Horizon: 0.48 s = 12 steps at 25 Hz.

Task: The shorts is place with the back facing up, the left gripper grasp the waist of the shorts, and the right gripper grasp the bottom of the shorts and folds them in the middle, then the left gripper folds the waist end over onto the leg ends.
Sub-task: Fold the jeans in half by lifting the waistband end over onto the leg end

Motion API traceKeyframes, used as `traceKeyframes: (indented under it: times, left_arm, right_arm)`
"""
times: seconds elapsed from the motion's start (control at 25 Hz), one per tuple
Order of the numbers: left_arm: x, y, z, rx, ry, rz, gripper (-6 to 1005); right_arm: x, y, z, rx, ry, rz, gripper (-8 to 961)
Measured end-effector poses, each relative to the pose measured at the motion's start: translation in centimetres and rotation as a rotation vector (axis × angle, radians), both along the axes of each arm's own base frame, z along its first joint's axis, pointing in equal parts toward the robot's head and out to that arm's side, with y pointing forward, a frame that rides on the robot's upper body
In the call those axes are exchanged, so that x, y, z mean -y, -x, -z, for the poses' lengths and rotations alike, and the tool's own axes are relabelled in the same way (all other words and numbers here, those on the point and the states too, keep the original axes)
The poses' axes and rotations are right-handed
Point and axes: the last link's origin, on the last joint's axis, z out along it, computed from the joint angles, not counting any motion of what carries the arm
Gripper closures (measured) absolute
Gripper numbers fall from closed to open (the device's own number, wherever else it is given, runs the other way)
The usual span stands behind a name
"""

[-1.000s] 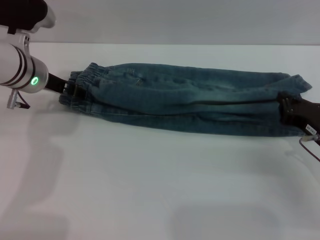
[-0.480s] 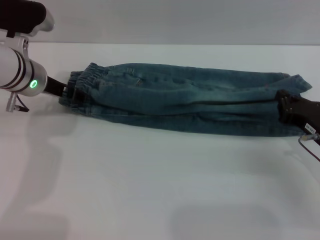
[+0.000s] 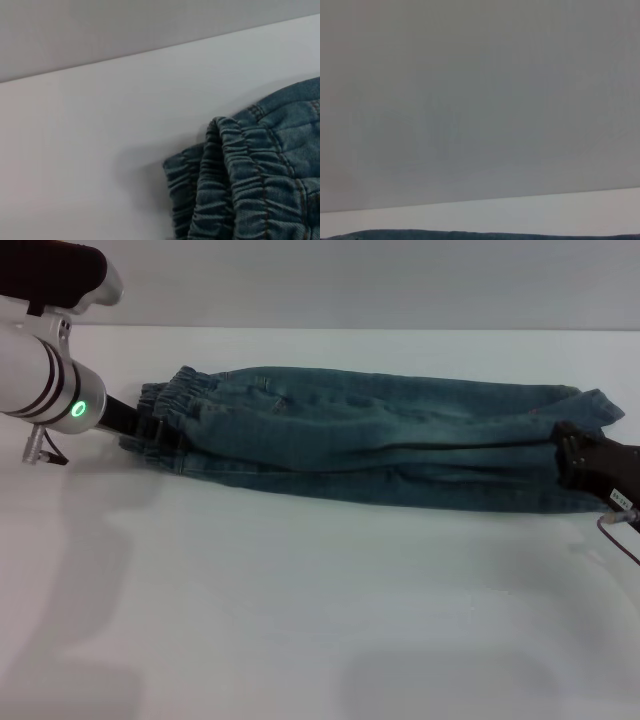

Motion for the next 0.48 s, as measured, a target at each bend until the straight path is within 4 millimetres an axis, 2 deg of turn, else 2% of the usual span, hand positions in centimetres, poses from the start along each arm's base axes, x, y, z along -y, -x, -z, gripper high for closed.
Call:
traceKeyframes:
  times: [0.48]
  left_arm:
    - [-0.05,-0.35,0.6,-0.005,0.03,0.004,241]
  right_arm:
    - [-0.01,0.3,0.04,-0.015,0.004,-0.012,953]
